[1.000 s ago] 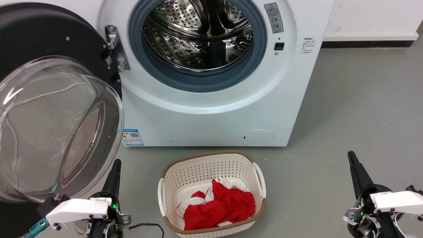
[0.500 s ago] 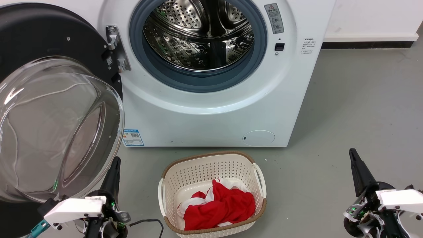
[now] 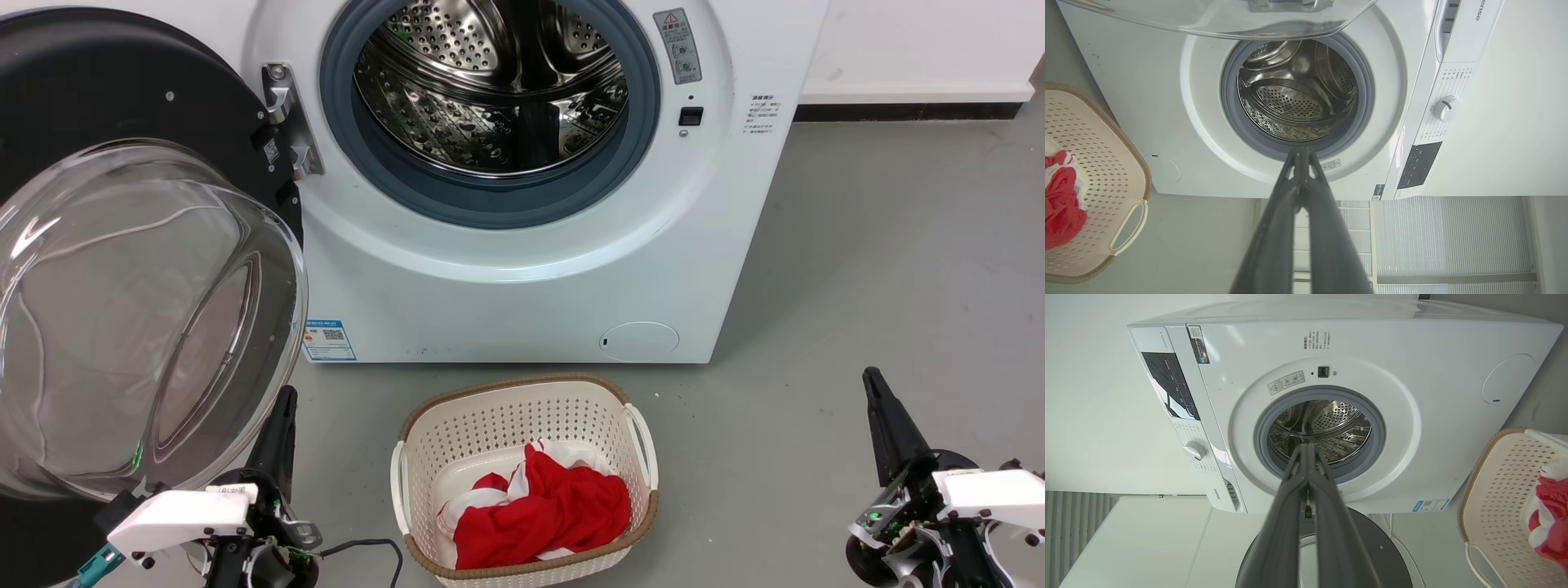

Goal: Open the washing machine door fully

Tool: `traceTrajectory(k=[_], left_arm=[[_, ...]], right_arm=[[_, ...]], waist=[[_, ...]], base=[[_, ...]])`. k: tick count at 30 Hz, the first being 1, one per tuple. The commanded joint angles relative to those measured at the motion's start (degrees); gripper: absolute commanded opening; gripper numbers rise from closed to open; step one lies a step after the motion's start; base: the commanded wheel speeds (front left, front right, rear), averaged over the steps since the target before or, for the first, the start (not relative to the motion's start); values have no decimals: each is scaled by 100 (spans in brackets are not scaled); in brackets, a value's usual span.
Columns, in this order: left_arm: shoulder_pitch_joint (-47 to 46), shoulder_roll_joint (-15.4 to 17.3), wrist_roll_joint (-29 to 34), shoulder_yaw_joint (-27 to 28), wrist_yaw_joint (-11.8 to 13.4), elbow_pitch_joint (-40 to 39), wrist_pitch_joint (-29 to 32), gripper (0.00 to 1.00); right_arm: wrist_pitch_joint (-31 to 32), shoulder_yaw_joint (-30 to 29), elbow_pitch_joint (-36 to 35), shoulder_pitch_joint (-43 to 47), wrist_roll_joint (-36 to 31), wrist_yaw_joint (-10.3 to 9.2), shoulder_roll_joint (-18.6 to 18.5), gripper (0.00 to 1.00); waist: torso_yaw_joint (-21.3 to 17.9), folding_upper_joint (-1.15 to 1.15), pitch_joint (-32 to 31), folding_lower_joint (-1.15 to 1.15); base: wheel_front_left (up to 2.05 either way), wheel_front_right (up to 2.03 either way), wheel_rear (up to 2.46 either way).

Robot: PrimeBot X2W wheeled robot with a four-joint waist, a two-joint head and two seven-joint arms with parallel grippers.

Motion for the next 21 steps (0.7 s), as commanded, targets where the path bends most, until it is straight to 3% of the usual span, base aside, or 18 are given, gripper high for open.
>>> traceTrajectory(k=[1,21], left_arm=[[-40,-9,-5,19,-25,5,16,0],[-39,-8,-6,18,-25,4,15,0]], right_arm=[[22,-11,10,-70,-2,0,20,0],[51,-52,13,-74,-44,0,43,0]], waist=[[0,0,0,0],[0,0,0,0]], base=[[0,0,0],[0,0,0]])
